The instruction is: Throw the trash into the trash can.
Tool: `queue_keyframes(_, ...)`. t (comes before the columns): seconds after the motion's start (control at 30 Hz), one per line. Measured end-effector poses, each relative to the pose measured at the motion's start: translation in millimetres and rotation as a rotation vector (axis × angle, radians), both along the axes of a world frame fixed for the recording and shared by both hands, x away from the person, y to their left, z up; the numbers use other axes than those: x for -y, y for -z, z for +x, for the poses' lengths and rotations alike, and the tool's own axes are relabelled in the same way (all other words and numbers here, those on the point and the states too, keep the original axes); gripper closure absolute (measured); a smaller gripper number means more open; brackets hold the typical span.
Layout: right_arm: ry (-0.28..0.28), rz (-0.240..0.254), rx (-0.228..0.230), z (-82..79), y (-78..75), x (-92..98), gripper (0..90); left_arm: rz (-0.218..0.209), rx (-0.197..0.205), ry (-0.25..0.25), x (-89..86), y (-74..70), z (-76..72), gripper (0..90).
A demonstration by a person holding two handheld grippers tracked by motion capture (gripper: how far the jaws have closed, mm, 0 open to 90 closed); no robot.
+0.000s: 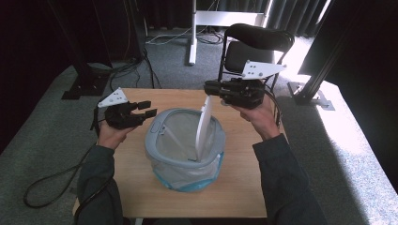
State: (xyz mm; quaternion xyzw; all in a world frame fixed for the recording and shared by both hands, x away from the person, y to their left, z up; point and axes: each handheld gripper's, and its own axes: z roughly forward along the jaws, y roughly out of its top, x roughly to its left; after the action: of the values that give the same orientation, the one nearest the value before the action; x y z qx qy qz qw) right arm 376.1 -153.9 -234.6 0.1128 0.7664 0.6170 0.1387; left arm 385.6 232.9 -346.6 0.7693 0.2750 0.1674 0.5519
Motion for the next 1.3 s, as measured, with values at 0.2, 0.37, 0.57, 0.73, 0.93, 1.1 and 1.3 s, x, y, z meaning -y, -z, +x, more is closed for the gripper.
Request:
queue_keyframes(0.2,0.029,0.0,-0.006,-2.6,1.9,11.5,77.7,0.002,0.009,0.006,1.2,-1.4,-3.0,53.1)
queue_keyframes(0.37,0.04,-0.005,-0.011,-4.4,6.4,18.8,77.4,0.004,0.017,0.011,3.6,-4.4,-4.1,53.1)
queue_keyframes(0.57,0.053,-0.006,-0.016,-6.0,10.7,27.2,76.9,0.007,0.019,0.015,5.8,-5.3,-3.8,53.1)
queue_keyframes(0.73,0.059,-0.012,-0.024,-6.9,16.2,30.8,76.7,0.007,0.015,0.016,6.1,-3.5,-3.3,53.1)
queue_keyframes(0.93,0.062,-0.016,-0.037,-6.9,21.4,32.9,76.3,0.003,0.012,0.012,4.5,-2.5,-3.2,53.1)
queue_keyframes(1.1,0.057,-0.019,-0.04,-7.9,25.3,32.1,75.9,0.006,0.01,0.009,3.4,-1.4,-3.1,53.1)
queue_keyframes(1.3,0.046,-0.033,-0.05,-9.0,31.9,27.7,75.1,0.002,0.007,0.005,2.0,0.0,-2.8,53.1)
